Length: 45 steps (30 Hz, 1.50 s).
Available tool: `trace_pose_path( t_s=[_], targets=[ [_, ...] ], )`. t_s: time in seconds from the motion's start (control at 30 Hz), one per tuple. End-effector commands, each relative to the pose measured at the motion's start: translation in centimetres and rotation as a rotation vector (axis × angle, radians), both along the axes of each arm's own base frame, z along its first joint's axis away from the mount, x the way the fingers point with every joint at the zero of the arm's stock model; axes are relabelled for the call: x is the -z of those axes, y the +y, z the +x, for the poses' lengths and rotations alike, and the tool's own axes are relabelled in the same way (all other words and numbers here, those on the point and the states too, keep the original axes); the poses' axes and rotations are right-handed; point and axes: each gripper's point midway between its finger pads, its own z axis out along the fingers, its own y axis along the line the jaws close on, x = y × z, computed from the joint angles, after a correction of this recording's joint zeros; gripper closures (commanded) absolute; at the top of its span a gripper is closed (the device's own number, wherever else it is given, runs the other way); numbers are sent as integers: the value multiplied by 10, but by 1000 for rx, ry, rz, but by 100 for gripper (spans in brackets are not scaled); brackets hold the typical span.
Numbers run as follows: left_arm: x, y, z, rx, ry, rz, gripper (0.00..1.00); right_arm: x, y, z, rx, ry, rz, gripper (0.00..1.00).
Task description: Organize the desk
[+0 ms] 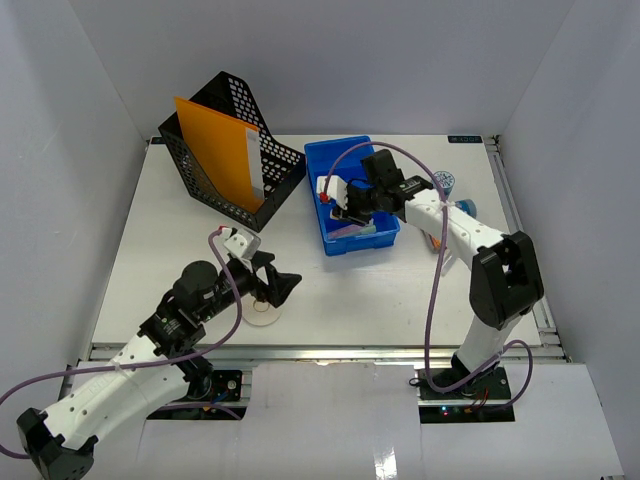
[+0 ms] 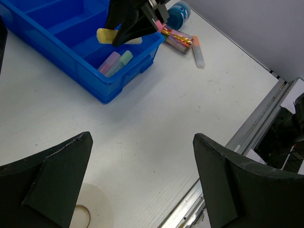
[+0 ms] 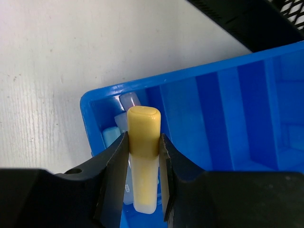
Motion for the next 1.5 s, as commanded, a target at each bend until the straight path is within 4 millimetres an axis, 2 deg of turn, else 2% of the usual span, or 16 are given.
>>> trace_pose_path(
  t_s=[0.0, 0.23, 0.33, 0.37, 0.47, 0.57, 0.67, 0.83, 0.9, 1.03, 1.07, 1.13, 1.23, 1.37, 1.47],
  targets=[
    [9, 2, -4, 4, 31, 16, 2, 11, 1, 17, -21, -73, -38, 91],
    [12, 0, -4, 14, 40, 22, 2, 36, -2, 22, -24, -55, -83, 84],
    [12, -1, -6, 21, 45, 23, 2, 46, -4, 18, -27, -38, -103, 75],
    [12, -1, -6, 22, 47, 22, 2, 49, -6, 17, -26, -33, -108, 68],
    [11, 0, -8, 26, 49, 20, 2, 51, -9, 16, -2, -15, -110, 56],
    [11, 2, -9, 19, 55, 19, 2, 44, -12, 17, 45, 0, -92, 46],
    [11, 4, -9, 8, 62, 18, 2, 26, -15, 19, 93, 8, -50, 42],
    [10, 11, -10, -17, 60, 17, 2, -22, -30, 4, 162, 69, 87, 41],
    [9, 15, -9, -37, 56, 16, 2, -37, -51, -2, 239, 127, 156, 42],
    [5, 21, -7, -74, 52, 12, 2, -46, -120, -11, 529, 288, 300, 43],
    [5, 21, -7, -77, 53, 11, 2, -41, -137, -12, 607, 318, 315, 43],
    [4, 22, -7, -80, 53, 11, 2, -14, -180, -17, 819, 416, 336, 43],
    [2, 22, -6, -84, 51, 10, 2, 14, -237, -24, 1123, 462, 334, 41],
    [1, 23, -7, -85, 48, 9, 2, 45, -281, -40, 1391, 493, 304, 37],
    [-2, 24, -7, -88, 41, 2, 2, 59, -299, -46, 1512, 526, 307, 36]
  ],
)
